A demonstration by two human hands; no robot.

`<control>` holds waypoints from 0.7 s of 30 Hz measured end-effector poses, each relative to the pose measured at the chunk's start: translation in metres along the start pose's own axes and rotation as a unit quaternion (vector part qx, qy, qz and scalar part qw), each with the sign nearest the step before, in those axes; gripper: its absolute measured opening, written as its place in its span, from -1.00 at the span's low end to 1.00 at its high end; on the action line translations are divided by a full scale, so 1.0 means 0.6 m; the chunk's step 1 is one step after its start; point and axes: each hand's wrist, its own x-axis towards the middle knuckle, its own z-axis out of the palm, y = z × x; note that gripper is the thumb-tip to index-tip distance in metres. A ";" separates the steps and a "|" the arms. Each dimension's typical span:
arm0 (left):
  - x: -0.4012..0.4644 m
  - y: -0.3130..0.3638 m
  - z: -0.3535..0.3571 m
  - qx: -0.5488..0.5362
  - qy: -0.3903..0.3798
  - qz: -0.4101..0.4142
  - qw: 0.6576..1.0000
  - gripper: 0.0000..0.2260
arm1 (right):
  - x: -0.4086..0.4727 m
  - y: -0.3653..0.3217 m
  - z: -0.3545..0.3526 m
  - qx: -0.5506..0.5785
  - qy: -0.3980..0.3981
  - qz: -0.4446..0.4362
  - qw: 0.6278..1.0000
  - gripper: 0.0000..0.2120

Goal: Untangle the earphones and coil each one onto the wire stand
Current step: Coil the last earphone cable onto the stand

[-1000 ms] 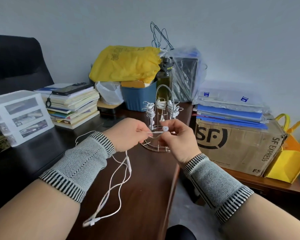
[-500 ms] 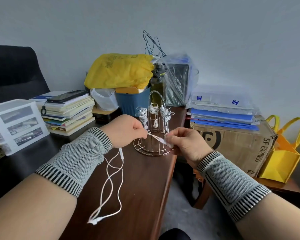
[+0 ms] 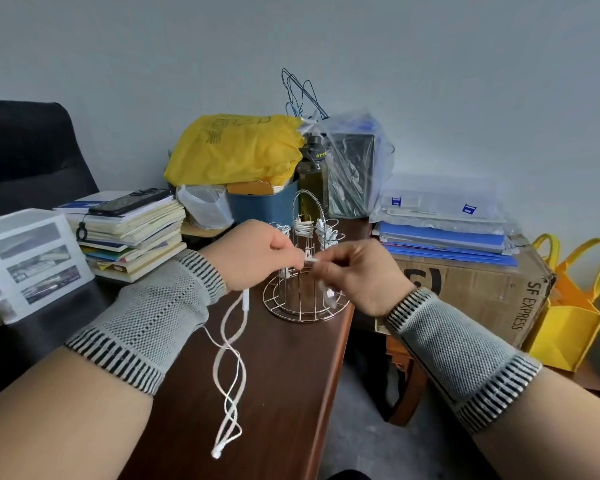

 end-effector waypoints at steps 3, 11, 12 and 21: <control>0.011 0.002 -0.017 -0.117 0.034 -0.017 0.992 -0.78 | 0.037 -0.037 -0.025 -0.156 0.046 -0.077 0.984 -0.87; 0.020 -0.006 -0.011 -0.255 0.081 -0.065 0.961 -0.85 | 0.138 -0.066 -0.032 -0.310 0.113 -0.103 0.939 -0.82; 0.019 -0.009 -0.007 -0.257 0.075 -0.075 0.960 -0.85 | 0.145 -0.059 -0.030 -0.324 0.111 -0.094 0.935 -0.82; 0.009 -0.033 0.038 -0.234 0.025 -0.088 0.968 -0.72 | 0.147 -0.029 0.000 -0.405 0.030 -0.088 0.910 -0.85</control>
